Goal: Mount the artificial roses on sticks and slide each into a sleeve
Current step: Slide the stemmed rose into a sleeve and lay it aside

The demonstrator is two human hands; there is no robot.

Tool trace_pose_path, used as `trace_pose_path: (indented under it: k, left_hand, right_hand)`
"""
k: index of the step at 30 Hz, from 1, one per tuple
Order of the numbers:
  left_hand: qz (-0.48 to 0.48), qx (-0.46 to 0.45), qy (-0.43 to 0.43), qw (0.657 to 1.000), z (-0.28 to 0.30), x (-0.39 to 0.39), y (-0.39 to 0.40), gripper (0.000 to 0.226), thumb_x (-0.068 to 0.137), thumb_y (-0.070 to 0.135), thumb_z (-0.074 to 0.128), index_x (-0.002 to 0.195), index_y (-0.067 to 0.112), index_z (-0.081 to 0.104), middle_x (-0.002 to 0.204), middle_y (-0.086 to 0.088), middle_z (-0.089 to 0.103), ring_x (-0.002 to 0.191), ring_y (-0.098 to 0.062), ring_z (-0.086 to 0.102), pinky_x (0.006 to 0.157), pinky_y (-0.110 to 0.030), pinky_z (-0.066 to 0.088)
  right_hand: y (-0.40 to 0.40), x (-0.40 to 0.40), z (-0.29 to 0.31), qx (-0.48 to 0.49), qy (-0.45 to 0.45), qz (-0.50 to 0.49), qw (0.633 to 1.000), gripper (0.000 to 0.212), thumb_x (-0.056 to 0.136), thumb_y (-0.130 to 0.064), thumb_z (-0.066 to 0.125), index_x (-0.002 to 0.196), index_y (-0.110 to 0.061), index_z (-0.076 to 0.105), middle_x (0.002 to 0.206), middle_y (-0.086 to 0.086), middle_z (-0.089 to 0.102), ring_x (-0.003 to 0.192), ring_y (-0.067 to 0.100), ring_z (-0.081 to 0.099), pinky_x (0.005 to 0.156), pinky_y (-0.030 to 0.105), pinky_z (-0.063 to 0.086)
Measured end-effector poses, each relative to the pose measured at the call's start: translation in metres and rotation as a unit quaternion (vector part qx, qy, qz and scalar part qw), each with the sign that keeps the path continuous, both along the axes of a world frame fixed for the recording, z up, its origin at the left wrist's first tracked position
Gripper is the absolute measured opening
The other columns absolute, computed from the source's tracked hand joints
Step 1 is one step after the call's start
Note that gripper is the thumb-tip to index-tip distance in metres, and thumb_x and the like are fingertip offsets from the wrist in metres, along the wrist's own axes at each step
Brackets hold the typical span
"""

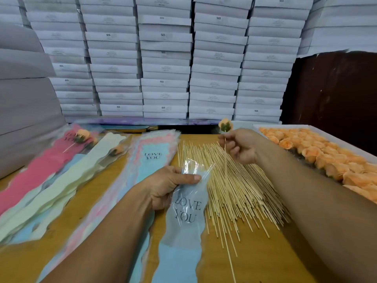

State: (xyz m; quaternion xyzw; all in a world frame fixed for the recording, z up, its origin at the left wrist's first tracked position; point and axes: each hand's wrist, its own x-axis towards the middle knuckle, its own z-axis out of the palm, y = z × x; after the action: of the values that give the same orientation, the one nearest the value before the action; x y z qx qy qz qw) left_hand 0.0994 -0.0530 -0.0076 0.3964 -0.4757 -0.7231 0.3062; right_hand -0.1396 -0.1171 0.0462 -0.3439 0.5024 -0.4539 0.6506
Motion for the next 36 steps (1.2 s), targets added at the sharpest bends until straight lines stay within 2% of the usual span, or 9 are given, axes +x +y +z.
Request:
trace_pose_path:
  k: [3, 8, 12, 16, 20, 25, 32, 36]
  left_hand:
    - [-0.014, -0.004, 0.002, 1.000, -0.001, 0.002, -0.001, 0.029, 0.071, 0.003, 0.079, 0.098, -0.005, 0.071, 0.096, -0.026, 0.072, 0.078, -0.033, 0.073, 0.075, -0.046, 0.062]
    - [-0.021, -0.020, 0.009, 1.000, -0.002, 0.002, -0.001, 0.007, 0.073, 0.001, 0.077, 0.080, -0.001, 0.075, 0.080, -0.019, 0.074, 0.065, -0.027, 0.074, 0.057, -0.033, 0.060]
    - [-0.034, -0.019, 0.019, 0.999, -0.001, 0.002, -0.001, 0.014, 0.074, 0.000, 0.076, 0.086, -0.004, 0.072, 0.079, -0.019, 0.074, 0.063, -0.026, 0.073, 0.054, -0.031, 0.059]
    - [-0.060, -0.016, 0.031, 0.998, 0.000, 0.002, 0.000, 0.011, 0.075, 0.001, 0.076, 0.085, -0.002, 0.074, 0.083, -0.020, 0.074, 0.068, -0.027, 0.074, 0.060, -0.034, 0.061]
    - [-0.083, -0.012, 0.041, 0.996, 0.001, 0.003, -0.001, 0.030, 0.063, 0.007, 0.086, 0.089, -0.002, 0.073, 0.086, -0.020, 0.074, 0.071, -0.028, 0.074, 0.065, -0.037, 0.063]
    - [-0.075, -0.017, 0.051, 0.996, 0.001, 0.003, -0.001, 0.037, 0.059, 0.008, 0.087, 0.090, -0.002, 0.071, 0.085, -0.020, 0.073, 0.069, -0.027, 0.074, 0.063, -0.036, 0.062]
    - [-0.071, -0.020, 0.058, 0.996, 0.001, 0.003, 0.000, 0.033, 0.060, 0.008, 0.086, 0.088, -0.003, 0.075, 0.085, -0.020, 0.074, 0.069, -0.027, 0.075, 0.063, -0.036, 0.063]
    - [-0.073, -0.016, 0.064, 0.995, 0.000, 0.003, -0.002, 0.026, 0.065, 0.006, 0.083, 0.089, -0.003, 0.076, 0.087, -0.021, 0.074, 0.071, -0.028, 0.075, 0.066, -0.038, 0.063]
  right_hand:
    - [-0.020, 0.003, 0.003, 0.007, 0.054, -0.044, 0.998, 0.019, 0.107, -0.012, 0.040, 0.094, -0.014, 0.054, 0.059, 0.004, 0.064, 0.037, 0.002, 0.046, 0.029, 0.013, 0.034]
    - [-0.044, 0.011, -0.004, 0.023, 0.070, -0.063, 0.995, 0.025, 0.105, -0.009, 0.041, 0.083, -0.011, 0.053, 0.050, -0.001, 0.053, 0.031, 0.001, 0.038, 0.027, 0.012, 0.026]
    - [-0.058, 0.012, -0.010, 0.033, 0.050, -0.067, 0.996, 0.029, 0.104, -0.008, 0.030, 0.093, -0.003, 0.057, 0.059, -0.001, 0.043, 0.030, 0.002, 0.034, 0.028, 0.012, 0.026]
    - [-0.064, 0.008, -0.010, 0.034, 0.019, -0.074, 0.996, 0.031, 0.105, -0.007, 0.031, 0.089, -0.002, 0.057, 0.047, 0.001, 0.045, 0.030, 0.005, 0.037, 0.030, 0.013, 0.031]
    - [-0.068, 0.004, -0.009, 0.026, 0.010, -0.094, 0.995, 0.036, 0.107, -0.008, 0.033, 0.082, -0.001, 0.058, 0.044, 0.002, 0.048, 0.029, 0.005, 0.042, 0.030, 0.014, 0.035]
    - [-0.066, 0.002, -0.011, -0.004, 0.025, -0.132, 0.991, 0.020, 0.106, -0.004, 0.037, 0.101, -0.003, 0.057, 0.042, 0.005, 0.057, 0.029, 0.005, 0.048, 0.031, 0.014, 0.039]
    - [-0.063, -0.007, -0.011, 0.001, 0.018, -0.140, 0.990, 0.024, 0.106, -0.006, 0.040, 0.091, -0.002, 0.058, 0.044, 0.003, 0.056, 0.031, 0.005, 0.047, 0.033, 0.012, 0.040]
    - [-0.061, -0.010, -0.010, -0.004, 0.018, -0.149, 0.989, 0.028, 0.105, -0.005, 0.041, 0.083, -0.002, 0.058, 0.054, 0.003, 0.057, 0.032, 0.005, 0.047, 0.032, 0.013, 0.040]
